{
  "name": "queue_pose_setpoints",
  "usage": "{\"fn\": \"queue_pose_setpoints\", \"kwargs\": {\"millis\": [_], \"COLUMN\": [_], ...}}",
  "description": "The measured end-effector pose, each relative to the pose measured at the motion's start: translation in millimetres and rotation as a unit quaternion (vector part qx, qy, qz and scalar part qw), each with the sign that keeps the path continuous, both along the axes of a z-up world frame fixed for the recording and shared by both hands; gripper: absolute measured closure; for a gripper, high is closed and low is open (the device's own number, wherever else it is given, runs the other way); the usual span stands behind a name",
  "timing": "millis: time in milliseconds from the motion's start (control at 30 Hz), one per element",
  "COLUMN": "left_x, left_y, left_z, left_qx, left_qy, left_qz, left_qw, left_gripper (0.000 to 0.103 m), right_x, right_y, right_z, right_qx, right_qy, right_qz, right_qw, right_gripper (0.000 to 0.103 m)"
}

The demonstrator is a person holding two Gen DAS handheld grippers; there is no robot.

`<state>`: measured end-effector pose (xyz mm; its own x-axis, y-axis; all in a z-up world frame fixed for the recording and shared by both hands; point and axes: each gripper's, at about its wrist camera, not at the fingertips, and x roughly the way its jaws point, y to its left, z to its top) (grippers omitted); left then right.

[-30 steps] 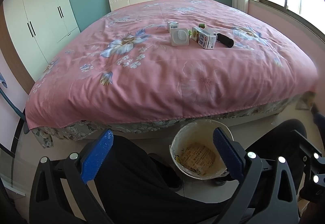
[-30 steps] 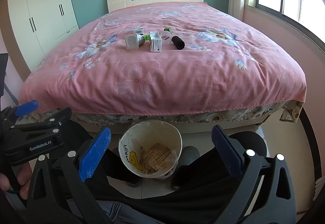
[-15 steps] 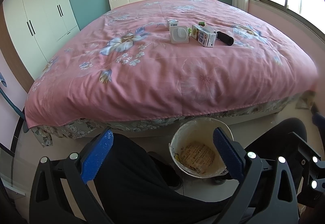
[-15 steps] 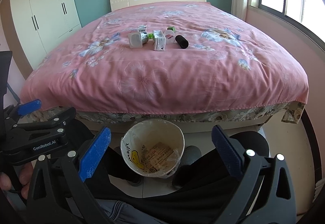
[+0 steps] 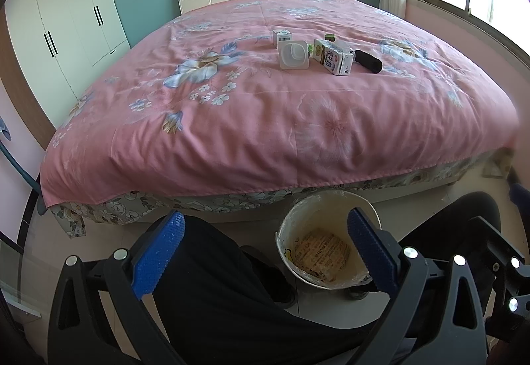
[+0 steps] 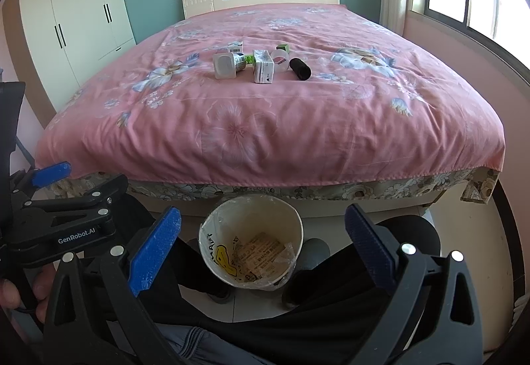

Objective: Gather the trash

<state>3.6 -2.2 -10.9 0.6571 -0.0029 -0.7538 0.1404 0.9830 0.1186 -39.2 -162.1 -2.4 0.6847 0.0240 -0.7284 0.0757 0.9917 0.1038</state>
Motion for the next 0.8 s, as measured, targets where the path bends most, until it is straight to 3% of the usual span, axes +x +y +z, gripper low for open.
{"fn": "queue_pose_setpoints", "kwargs": {"millis": [533,800], "left_x": [6,40], "left_y": [4,18], "left_z": [1,6], "left_qx": [-0.007,-0.026], "left_qy": [0.000,-0.010], "left_qz": [0.009,0.033], "left_qw": [0.9999,0.9991], "left_gripper": [0.003,0.003], "right_x": [2,17], "right_y": [-4,-27], "right_z": [3,10], "right_qx": [0.004,0.012], "right_qy": [-0.005,-0.024], "right_qz": [0.002,-0.005], "right_qw": [1.000,1.000], "right_gripper": [0.006,0.007]}}
